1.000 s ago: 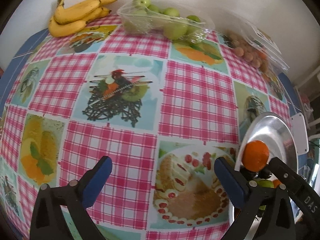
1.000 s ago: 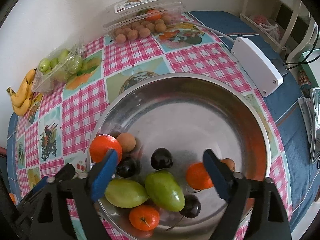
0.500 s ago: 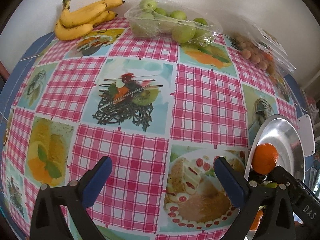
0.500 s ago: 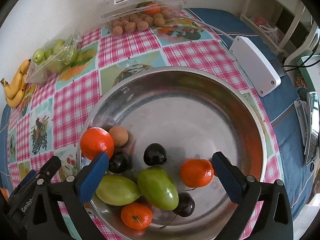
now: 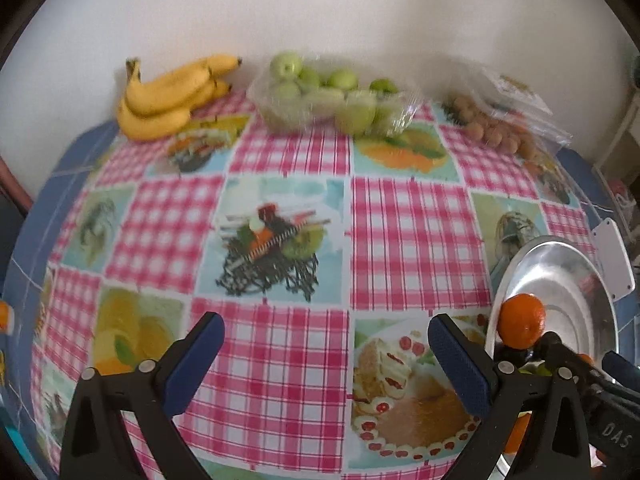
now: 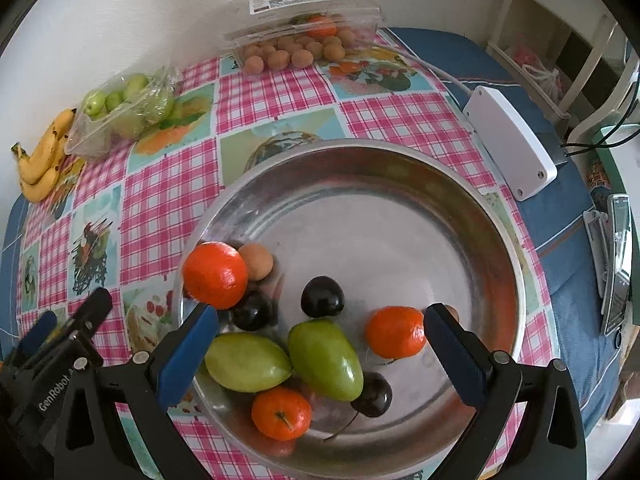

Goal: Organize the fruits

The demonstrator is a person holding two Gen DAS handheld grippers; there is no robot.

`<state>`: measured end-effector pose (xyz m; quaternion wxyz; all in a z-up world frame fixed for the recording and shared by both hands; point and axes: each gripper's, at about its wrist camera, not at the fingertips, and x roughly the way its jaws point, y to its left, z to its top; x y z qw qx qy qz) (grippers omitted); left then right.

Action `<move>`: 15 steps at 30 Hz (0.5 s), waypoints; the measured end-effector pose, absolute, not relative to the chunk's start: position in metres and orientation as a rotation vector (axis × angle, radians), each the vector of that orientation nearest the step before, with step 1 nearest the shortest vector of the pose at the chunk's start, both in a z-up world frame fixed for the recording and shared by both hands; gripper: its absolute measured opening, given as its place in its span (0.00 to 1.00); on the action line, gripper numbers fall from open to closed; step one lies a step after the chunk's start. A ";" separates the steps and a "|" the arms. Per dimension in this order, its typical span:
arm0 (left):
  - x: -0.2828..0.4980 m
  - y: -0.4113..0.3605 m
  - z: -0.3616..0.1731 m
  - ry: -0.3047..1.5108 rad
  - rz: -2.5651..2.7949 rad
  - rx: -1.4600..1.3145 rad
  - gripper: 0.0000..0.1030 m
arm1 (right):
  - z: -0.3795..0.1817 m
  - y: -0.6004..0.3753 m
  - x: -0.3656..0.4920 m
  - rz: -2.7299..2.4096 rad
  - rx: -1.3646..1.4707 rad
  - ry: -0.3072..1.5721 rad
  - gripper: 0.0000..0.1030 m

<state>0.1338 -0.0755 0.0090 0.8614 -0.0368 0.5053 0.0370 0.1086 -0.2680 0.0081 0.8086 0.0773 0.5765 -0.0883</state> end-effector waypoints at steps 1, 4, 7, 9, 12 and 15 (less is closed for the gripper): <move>0.132 -0.075 0.012 1.048 0.073 -0.078 1.00 | 0.009 -0.266 0.107 -0.189 0.160 1.232 1.00; 0.126 -0.072 0.021 1.012 0.080 -0.078 1.00 | 0.011 -0.261 0.100 -0.187 0.146 1.232 1.00; 0.121 -0.070 0.025 1.009 0.119 -0.053 1.00 | 0.011 -0.255 0.093 -0.185 0.127 1.236 1.00; 0.116 -0.069 0.027 1.003 0.140 -0.040 1.00 | 0.010 -0.251 0.089 -0.185 0.114 1.240 1.00; 0.107 -0.067 0.027 0.999 0.152 -0.029 1.00 | 0.010 -0.246 0.083 -0.190 0.097 1.241 1.00; 0.100 -0.067 0.021 1.013 0.149 -0.022 1.00 | 0.011 -0.244 0.077 -0.191 0.102 1.234 1.00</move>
